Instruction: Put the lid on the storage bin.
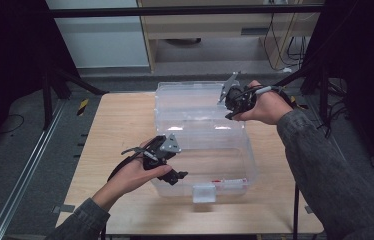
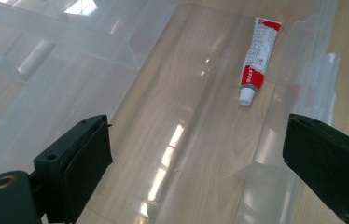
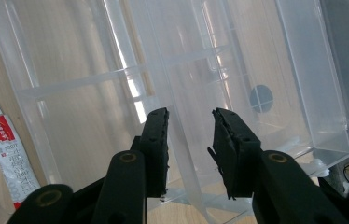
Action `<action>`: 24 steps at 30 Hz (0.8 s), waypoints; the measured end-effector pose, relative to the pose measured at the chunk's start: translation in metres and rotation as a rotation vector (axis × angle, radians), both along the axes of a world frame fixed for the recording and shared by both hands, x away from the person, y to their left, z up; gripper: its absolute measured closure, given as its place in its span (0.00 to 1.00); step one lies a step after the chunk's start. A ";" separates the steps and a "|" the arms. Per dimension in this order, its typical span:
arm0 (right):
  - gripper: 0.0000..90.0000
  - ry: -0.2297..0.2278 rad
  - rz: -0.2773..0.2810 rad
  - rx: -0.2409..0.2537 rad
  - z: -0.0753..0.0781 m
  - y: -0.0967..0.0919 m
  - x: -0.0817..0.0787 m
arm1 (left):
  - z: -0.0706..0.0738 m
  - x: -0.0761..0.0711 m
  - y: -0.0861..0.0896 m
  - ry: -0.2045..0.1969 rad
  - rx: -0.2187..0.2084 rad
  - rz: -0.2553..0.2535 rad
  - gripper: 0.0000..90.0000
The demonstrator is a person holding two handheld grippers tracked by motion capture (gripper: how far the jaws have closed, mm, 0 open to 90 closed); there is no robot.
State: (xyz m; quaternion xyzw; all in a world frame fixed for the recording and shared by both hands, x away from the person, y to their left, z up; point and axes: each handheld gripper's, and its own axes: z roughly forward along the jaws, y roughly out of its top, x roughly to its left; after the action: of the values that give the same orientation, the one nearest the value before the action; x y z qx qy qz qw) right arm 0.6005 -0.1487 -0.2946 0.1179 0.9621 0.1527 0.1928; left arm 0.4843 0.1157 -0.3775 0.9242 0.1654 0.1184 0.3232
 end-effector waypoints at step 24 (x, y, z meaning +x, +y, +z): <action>0.87 0.013 0.045 -0.027 -0.005 0.004 -0.003 | -0.012 -0.005 0.007 0.052 0.017 -0.025 0.11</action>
State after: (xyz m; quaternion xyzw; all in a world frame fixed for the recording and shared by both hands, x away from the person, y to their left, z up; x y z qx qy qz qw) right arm 0.5979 -0.1444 -0.2999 0.0945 0.9677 0.1434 0.1846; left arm 0.4797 0.1230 -0.3895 0.9317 0.1609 0.0916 0.3124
